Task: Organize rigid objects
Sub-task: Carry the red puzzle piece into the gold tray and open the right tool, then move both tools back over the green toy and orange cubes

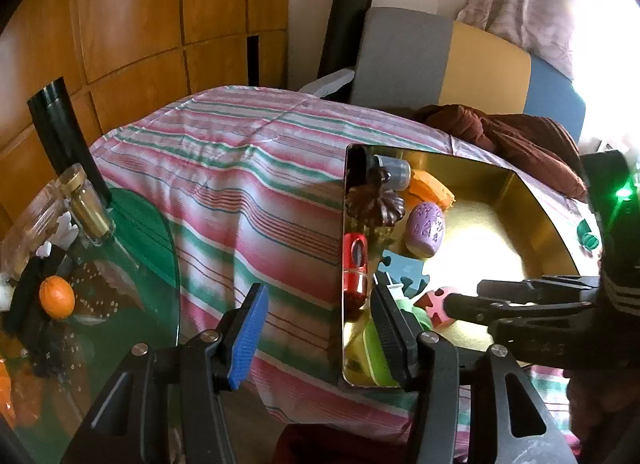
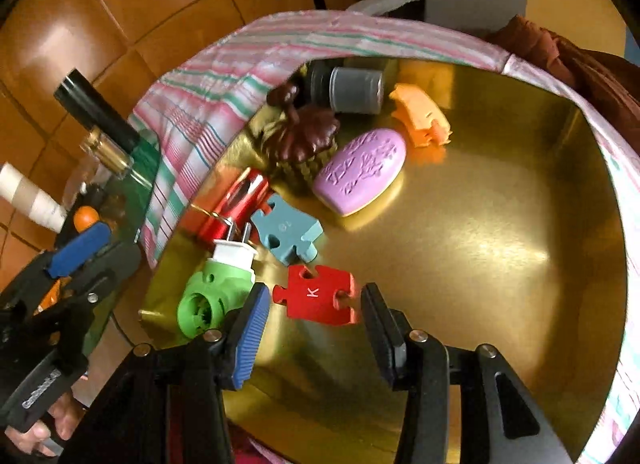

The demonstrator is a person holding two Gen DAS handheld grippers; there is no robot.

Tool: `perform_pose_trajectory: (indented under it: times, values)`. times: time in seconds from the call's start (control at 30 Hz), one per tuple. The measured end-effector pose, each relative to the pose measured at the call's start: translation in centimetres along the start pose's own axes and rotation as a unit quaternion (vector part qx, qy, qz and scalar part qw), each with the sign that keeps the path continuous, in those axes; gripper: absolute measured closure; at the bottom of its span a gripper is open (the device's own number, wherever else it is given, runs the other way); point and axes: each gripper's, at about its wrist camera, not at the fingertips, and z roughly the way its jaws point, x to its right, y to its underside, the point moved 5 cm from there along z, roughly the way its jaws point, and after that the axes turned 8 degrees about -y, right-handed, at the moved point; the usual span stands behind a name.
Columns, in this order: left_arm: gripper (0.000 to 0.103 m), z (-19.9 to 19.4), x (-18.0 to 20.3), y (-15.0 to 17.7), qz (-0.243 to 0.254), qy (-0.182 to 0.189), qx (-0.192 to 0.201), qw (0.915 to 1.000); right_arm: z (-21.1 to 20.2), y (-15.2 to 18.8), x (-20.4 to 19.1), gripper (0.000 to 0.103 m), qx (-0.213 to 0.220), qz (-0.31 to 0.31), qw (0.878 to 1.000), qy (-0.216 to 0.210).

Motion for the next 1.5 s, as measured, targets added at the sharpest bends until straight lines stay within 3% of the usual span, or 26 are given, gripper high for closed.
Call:
perform_pose_trajectory:
  times: [0.53, 0.93, 1.13, 1.33, 1.5]
  values:
    - [0.049, -1.9, 3.0, -0.6, 0.042, 0.013, 0.016, 0.9989, -8.9, -0.1, 3.4, 0.055, 0.125, -0.006, 0.989, 0.079]
    - [0.049, -2.5, 6.9, -1.1, 0.084, 0.029, 0.02, 0.9958, -16.0, 1.8, 13.9, 0.055, 0.167, 0.075, 0.97, 0.163]
    - [0.049, -2.7, 9.6, -1.2, 0.111, 0.042, 0.021, 0.9927, -20.0, 3.9, 21.0, 0.055, 0.179, 0.125, 0.948, 0.231]
    - [0.049, -3.1, 12.6, -1.6, 0.141, 0.048, 0.03, 0.9884, -23.2, 7.9, 29.4, 0.055, 0.176, 0.18, 0.911, 0.326]
    - [0.048, -3.4, 15.9, -2.0, 0.17, 0.066, 0.034, 0.9827, -24.9, 12.7, 35.0, 0.055, 0.185, 0.274, 0.88, 0.342]
